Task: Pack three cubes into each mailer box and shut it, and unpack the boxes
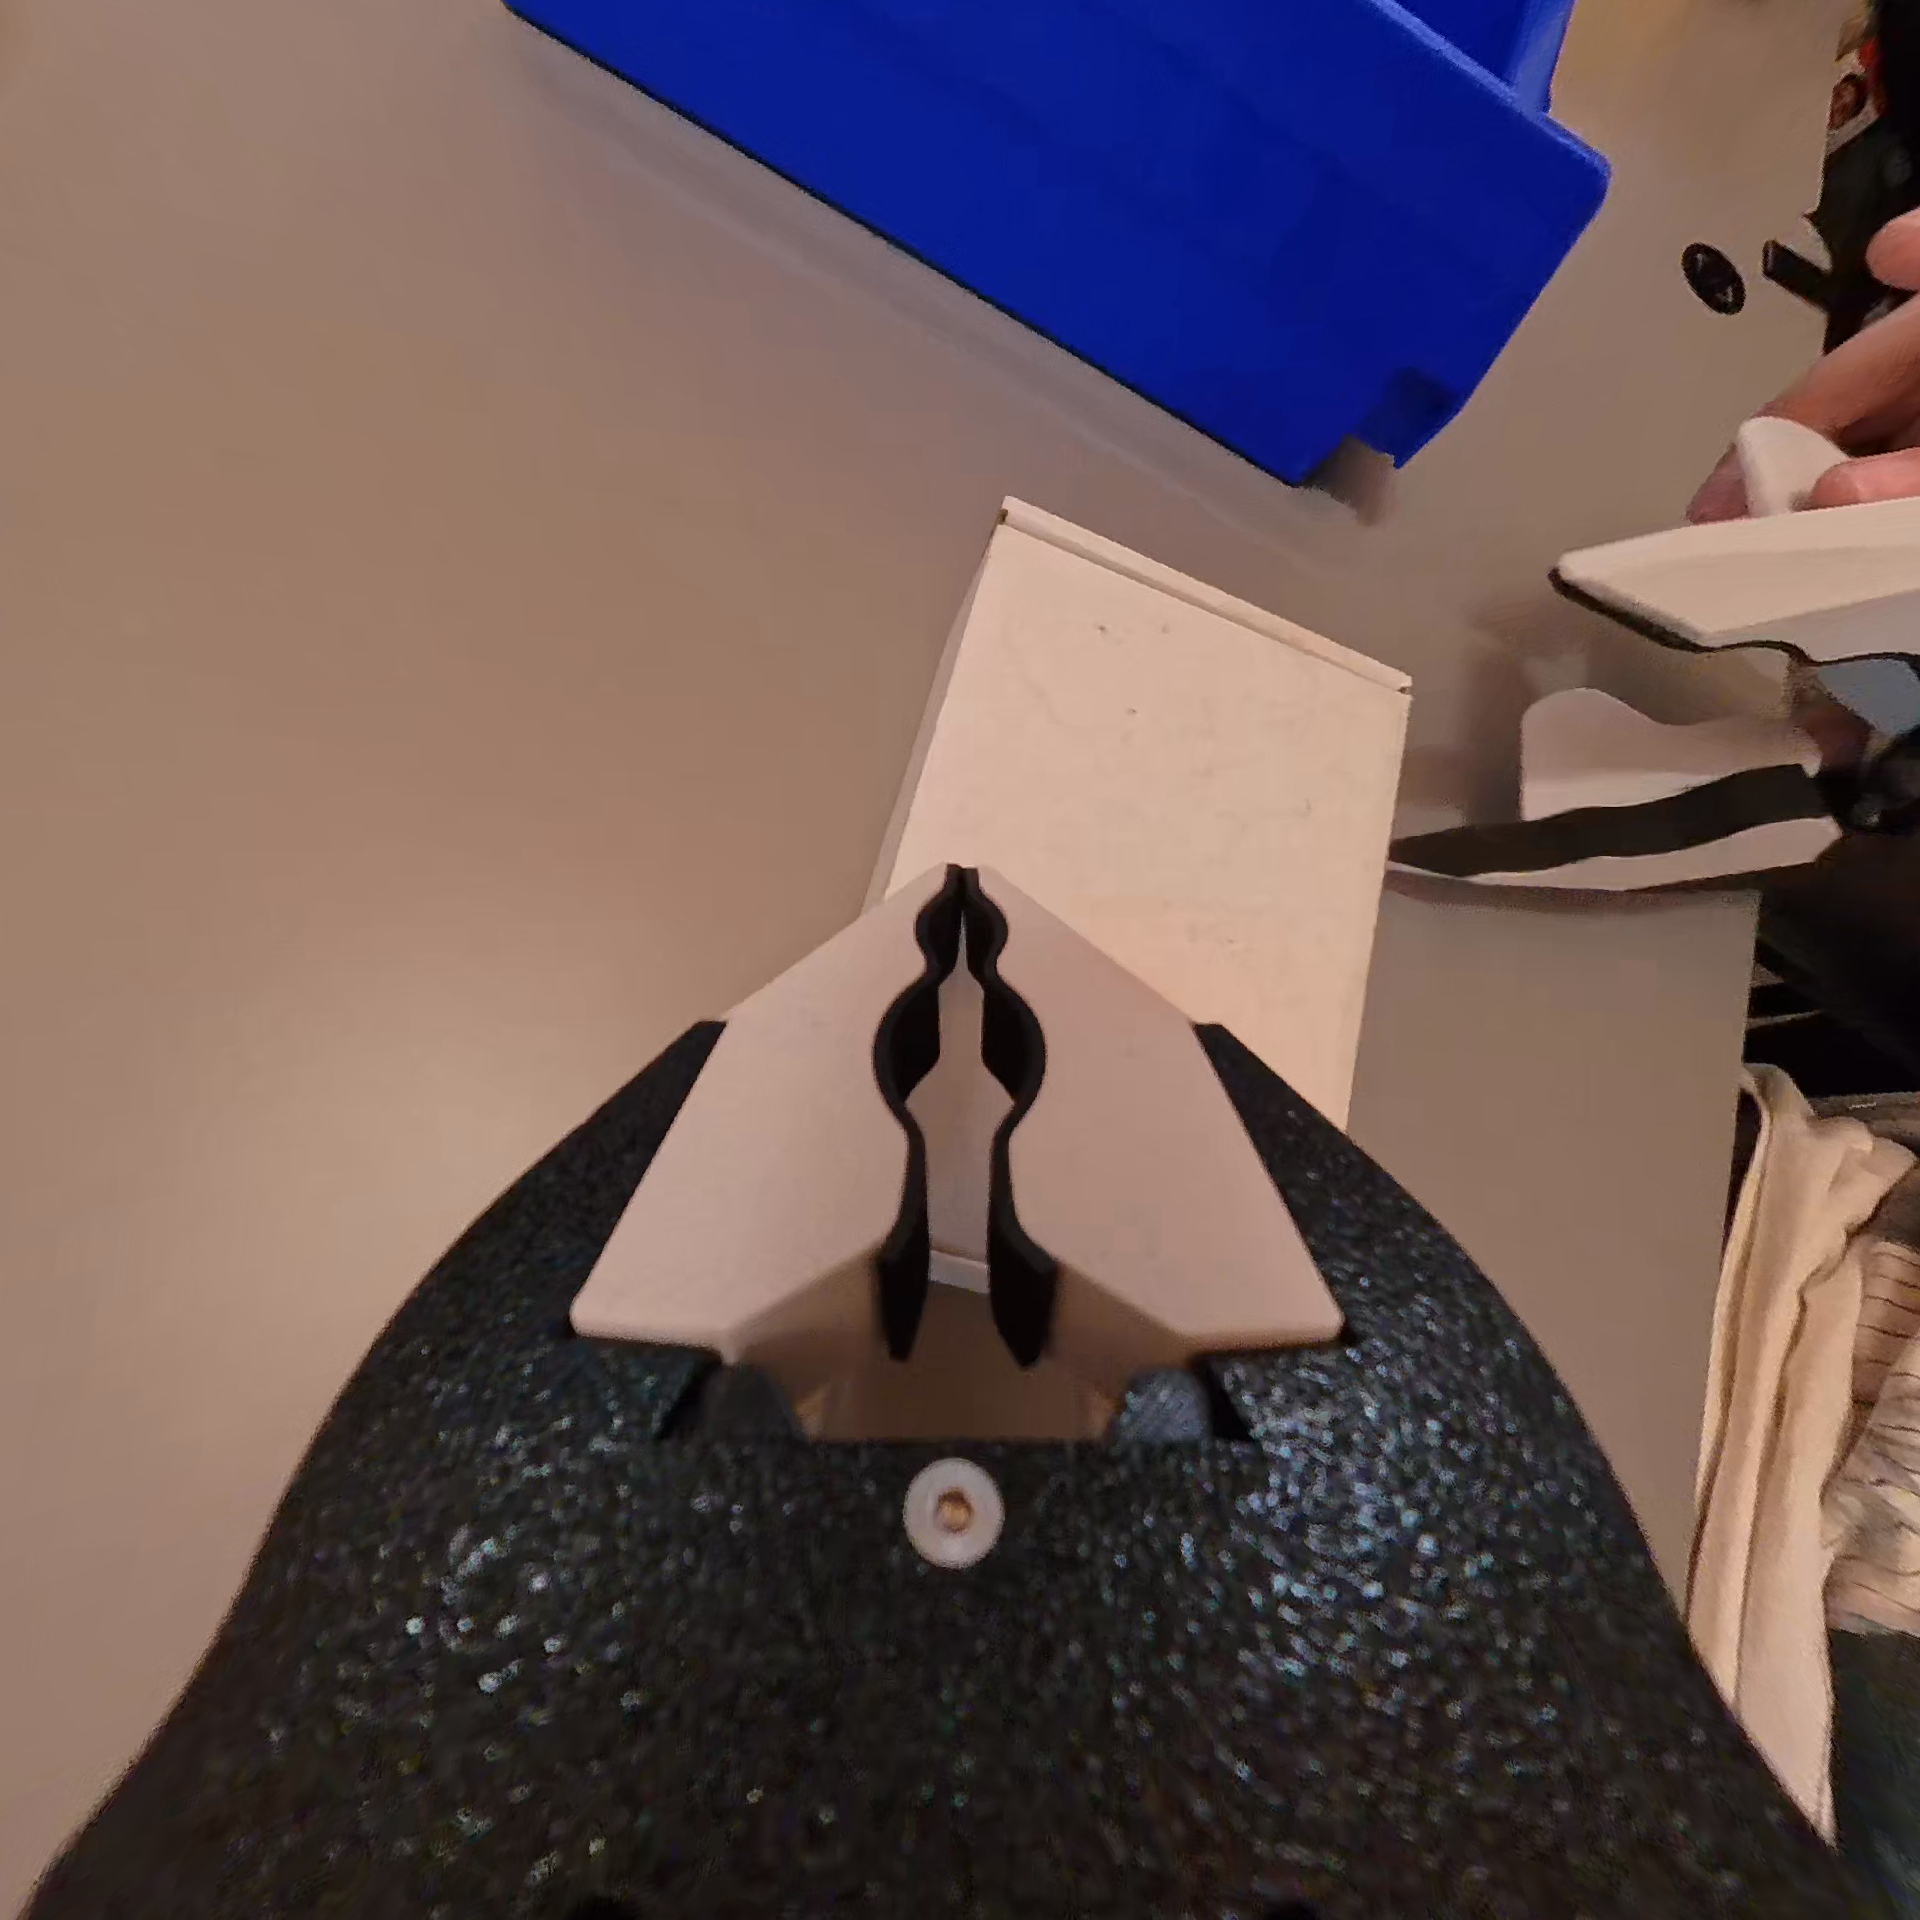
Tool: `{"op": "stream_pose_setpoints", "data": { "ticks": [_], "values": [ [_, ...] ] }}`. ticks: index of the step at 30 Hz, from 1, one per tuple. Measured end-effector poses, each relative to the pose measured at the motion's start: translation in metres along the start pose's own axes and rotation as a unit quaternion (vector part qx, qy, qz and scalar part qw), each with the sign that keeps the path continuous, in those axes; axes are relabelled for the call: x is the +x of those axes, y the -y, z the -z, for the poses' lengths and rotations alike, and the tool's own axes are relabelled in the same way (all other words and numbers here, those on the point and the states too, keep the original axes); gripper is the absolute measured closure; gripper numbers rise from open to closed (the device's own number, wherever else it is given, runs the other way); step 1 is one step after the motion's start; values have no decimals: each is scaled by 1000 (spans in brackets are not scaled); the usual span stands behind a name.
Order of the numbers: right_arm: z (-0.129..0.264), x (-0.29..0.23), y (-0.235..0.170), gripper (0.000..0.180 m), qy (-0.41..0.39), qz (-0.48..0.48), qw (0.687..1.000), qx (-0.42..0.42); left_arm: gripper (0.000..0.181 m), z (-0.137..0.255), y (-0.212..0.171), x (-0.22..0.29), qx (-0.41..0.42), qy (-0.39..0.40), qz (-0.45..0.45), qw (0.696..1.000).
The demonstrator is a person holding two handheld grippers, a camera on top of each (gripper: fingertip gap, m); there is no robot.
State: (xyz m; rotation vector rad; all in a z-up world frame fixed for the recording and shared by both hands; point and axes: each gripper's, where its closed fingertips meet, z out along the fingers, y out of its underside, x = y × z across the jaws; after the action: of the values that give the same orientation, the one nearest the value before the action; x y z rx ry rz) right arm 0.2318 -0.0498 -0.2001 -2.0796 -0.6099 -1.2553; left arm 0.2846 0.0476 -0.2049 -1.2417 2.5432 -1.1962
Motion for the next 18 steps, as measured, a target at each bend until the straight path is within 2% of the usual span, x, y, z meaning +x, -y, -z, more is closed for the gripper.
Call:
{"op": "stream_pose_setpoints", "data": {
  "ticks": [3,6,13,18],
  "values": [
    [-12,7,-4,92,-24,45,998,-40,181,0,0,0,9,-17,10,1000],
    [-25,0,1,89,-11,102,994,-44,181,0,1,-3,10,-22,16,1000],
    [-37,3,9,81,0,94,995,-29,181,1,3,-11,4,-18,25,1000],
    [-34,-3,19,84,11,91,996,-3,181,1,4,-14,-2,-39,53,998]
  ]
}}
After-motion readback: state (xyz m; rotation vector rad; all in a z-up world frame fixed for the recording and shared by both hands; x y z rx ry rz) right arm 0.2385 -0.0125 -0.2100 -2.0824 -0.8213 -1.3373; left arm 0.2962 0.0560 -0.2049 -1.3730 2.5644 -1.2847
